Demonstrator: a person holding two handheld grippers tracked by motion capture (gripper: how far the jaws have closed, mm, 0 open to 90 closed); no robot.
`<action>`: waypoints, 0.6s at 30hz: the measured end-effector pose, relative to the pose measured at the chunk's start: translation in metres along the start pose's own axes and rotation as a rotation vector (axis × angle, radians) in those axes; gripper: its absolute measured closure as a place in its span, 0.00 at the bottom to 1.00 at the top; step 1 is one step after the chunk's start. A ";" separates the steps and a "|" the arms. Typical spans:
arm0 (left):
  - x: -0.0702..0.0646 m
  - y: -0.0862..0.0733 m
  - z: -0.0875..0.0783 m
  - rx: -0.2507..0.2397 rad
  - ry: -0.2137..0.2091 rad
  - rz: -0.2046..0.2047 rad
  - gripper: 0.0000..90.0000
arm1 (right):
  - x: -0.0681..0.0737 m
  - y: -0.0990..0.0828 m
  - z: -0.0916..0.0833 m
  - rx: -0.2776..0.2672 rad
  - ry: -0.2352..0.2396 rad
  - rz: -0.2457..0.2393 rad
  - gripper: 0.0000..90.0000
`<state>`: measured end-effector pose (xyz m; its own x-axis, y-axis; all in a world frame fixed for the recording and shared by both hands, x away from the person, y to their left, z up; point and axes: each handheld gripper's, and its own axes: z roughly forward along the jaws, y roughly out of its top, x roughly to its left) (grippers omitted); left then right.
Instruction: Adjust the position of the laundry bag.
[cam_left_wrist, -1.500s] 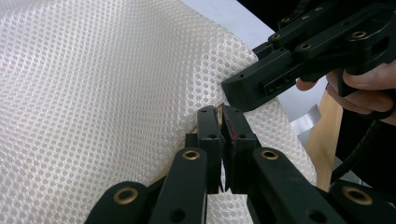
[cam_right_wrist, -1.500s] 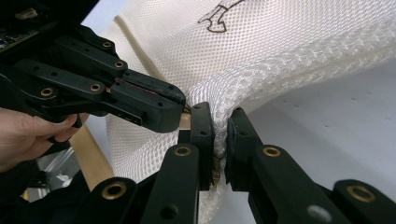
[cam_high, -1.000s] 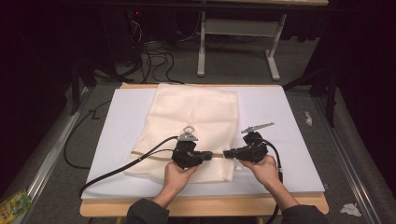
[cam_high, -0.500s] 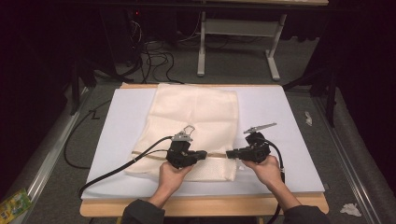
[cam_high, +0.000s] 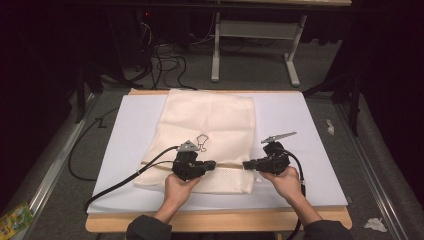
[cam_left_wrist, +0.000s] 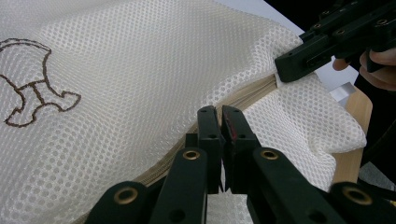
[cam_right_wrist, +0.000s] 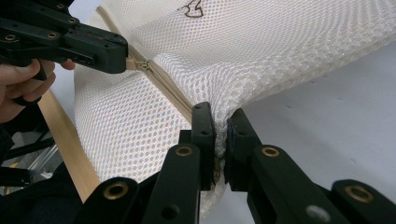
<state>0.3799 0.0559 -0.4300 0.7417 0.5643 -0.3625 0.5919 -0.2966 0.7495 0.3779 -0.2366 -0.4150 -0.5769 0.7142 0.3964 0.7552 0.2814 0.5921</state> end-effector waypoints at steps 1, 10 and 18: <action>0.000 0.000 0.000 0.003 0.014 0.003 0.97 | 0.001 0.001 0.000 0.002 -0.005 0.001 0.95; 0.006 0.001 -0.011 0.009 0.074 0.020 0.97 | -0.002 0.000 -0.002 0.001 -0.055 -0.010 0.95; 0.006 0.000 -0.010 0.009 0.081 0.027 0.97 | 0.001 0.001 0.001 0.008 -0.100 -0.074 0.95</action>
<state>0.3815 0.0673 -0.4262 0.7297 0.6165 -0.2959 0.5751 -0.3191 0.7533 0.3779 -0.2345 -0.4149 -0.5976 0.7516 0.2791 0.7142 0.3407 0.6115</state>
